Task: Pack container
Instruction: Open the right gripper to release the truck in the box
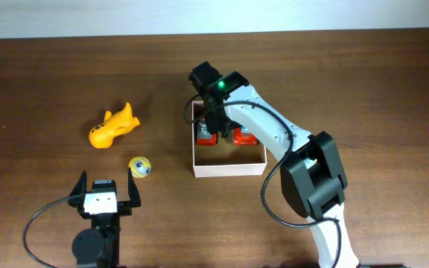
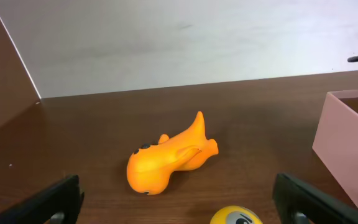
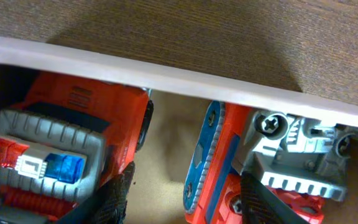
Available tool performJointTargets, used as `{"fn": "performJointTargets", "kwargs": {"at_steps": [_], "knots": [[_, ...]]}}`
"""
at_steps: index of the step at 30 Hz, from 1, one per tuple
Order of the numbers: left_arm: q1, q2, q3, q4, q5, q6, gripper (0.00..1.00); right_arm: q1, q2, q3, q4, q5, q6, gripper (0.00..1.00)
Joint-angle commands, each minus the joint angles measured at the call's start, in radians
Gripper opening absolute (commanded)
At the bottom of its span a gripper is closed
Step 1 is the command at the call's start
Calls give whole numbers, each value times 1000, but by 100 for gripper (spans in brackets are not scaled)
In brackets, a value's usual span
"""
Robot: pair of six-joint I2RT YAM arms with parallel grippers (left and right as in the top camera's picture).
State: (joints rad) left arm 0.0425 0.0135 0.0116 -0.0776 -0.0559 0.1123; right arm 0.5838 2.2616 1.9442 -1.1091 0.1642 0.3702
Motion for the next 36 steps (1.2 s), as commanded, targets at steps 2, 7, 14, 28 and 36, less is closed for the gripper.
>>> {"fn": "performJointTargets", "kwargs": {"at_steps": [2, 7, 14, 28, 36], "knots": [[6, -8, -3, -2, 8, 10, 99, -10, -15, -22, 2, -7, -23, 53], [6, -8, -3, -2, 8, 10, 99, -8, -15, -22, 6, -65, -79, 53], [6, -8, -3, -2, 8, 10, 99, -8, -15, -22, 7, -93, -119, 54], [6, -8, -2, -2, 8, 10, 99, -10, -15, -22, 18, -65, -176, 54], [6, -8, -2, -2, 8, 10, 99, -10, -15, -22, 51, -40, -171, 52]]}}
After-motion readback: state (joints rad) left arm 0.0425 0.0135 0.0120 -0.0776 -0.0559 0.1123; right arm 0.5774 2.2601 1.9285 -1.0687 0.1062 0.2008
